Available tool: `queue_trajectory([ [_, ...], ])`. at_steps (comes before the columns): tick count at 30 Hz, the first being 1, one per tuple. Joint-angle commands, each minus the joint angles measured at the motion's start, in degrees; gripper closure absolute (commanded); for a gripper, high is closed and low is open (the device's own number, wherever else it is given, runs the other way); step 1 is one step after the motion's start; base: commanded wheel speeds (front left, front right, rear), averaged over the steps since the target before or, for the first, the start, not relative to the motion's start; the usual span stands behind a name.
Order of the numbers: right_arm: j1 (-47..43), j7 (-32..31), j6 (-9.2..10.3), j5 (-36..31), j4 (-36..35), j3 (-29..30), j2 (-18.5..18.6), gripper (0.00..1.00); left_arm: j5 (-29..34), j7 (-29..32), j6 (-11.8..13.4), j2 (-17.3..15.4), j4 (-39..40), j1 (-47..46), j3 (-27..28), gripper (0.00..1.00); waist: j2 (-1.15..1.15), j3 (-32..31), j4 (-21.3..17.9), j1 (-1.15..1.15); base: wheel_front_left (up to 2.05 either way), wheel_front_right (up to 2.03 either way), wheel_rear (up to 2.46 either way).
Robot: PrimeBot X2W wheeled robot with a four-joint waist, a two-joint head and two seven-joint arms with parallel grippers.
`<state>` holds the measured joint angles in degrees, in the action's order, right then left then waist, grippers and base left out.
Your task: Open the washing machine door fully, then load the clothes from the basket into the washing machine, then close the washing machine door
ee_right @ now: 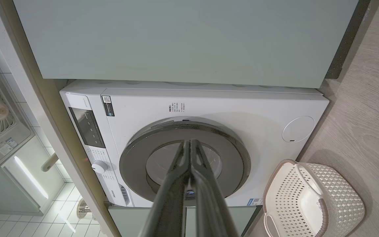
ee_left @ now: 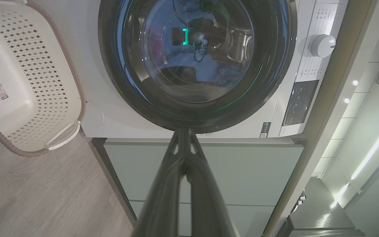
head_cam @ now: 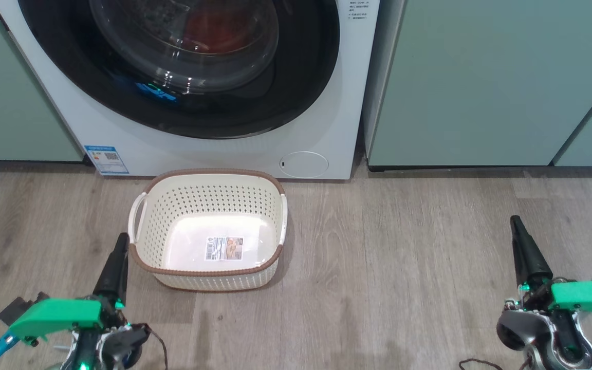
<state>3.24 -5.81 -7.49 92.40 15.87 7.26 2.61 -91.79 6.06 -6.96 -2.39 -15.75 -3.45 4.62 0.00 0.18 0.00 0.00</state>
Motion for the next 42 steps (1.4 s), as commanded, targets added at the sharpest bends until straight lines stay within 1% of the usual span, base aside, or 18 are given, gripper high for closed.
queue_trajectory([
  [1,2.9,-0.5,0.00,-0.1,-1.9,-0.9,0.5,1.00,-0.4,0.4,-0.5,-0.5,1.7,-2.7,1.9,1.00,0.00,0.0,0.0,0.00,0.00,0.00,0.00],
  [42,2.9,-0.6,0.00,-0.2,-1.9,-0.8,0.4,1.00,-0.4,0.4,-0.5,-0.5,1.7,-2.7,1.9,1.00,0.00,0.0,0.0,0.00,0.00,0.00,0.00],
])
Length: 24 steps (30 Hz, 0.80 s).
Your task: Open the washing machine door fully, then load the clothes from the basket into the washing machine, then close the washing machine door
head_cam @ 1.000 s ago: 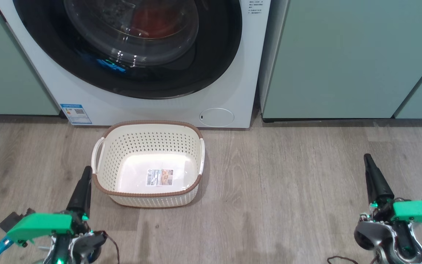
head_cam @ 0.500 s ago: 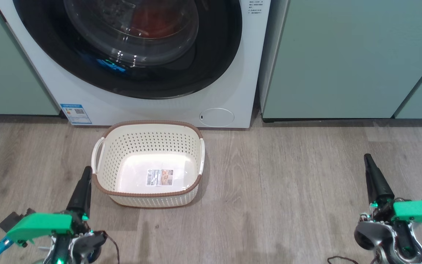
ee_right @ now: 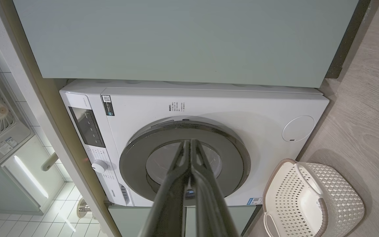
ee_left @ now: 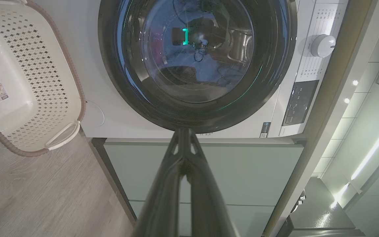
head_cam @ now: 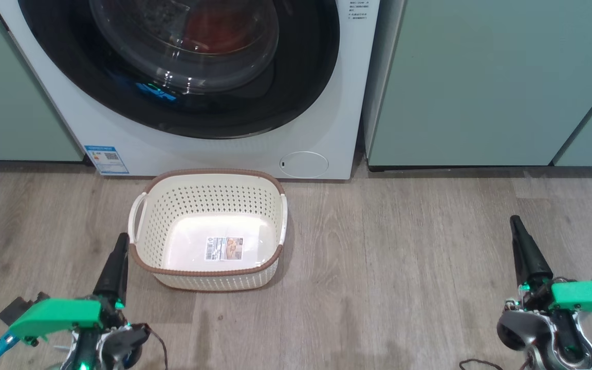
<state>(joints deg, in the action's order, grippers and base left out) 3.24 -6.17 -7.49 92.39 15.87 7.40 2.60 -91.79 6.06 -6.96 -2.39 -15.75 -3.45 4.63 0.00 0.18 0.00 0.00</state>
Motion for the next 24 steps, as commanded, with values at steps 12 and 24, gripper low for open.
queue_trajectory([
  [12,2.9,-0.3,0.00,-0.2,-1.8,-0.9,0.4,1.00,-0.4,0.4,-0.5,-0.5,1.7,-2.7,1.9,1.00,0.00,0.0,0.0,0.00,0.00,0.00,0.00],
  [24,2.9,-0.3,0.00,-0.2,-1.8,-0.9,0.3,1.00,-0.4,0.4,-0.5,-0.5,1.7,-2.7,1.9,1.00,0.00,0.0,0.0,0.00,0.00,0.00,0.00],
])
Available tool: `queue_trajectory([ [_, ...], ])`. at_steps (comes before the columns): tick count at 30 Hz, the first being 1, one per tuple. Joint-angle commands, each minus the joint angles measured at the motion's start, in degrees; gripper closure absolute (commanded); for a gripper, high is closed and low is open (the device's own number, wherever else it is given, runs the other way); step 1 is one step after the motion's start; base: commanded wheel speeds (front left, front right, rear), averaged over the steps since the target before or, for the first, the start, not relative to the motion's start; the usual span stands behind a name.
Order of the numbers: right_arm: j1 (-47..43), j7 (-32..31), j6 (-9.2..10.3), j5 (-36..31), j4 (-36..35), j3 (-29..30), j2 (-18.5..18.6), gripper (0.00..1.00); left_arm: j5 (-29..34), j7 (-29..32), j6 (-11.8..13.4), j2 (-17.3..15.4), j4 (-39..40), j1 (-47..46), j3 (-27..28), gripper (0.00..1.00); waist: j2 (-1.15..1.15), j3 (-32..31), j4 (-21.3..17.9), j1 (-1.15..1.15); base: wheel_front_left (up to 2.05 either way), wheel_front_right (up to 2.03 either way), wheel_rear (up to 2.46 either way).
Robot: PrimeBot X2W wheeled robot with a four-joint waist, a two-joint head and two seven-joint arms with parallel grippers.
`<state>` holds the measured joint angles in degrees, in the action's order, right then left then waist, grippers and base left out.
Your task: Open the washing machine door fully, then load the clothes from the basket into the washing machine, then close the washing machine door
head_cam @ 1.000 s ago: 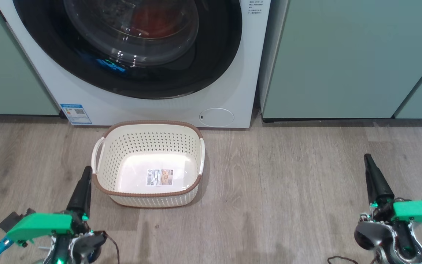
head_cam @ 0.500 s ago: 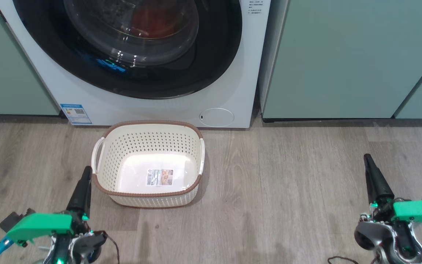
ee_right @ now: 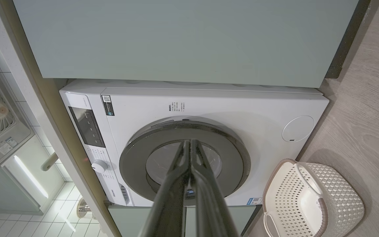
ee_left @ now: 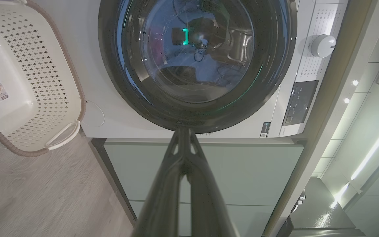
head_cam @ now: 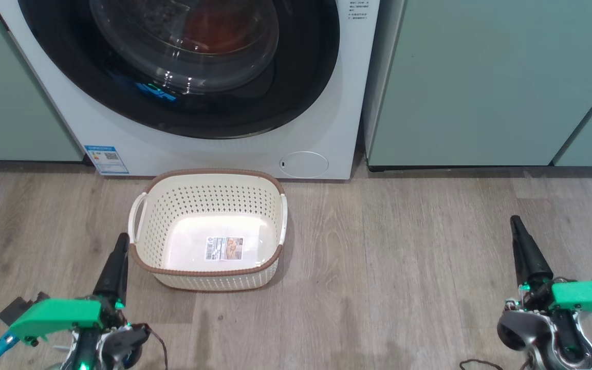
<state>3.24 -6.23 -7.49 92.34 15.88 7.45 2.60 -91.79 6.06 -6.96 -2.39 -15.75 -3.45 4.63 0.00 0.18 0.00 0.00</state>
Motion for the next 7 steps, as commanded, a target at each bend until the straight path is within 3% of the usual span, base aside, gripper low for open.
queue_trajectory([
  [1,2.9,-0.2,0.00,-0.1,-1.9,-1.0,0.3,1.00,-0.4,0.4,-0.5,-0.5,1.7,-2.7,1.9,1.00,0.00,0.0,0.0,0.00,0.00,0.00,0.00],
  [7,2.9,-0.2,0.00,-0.2,-1.9,-1.0,0.3,1.00,-0.4,0.4,-0.5,-0.5,1.7,-2.7,1.9,1.00,0.00,0.0,0.0,0.00,0.00,0.00,0.00],
])
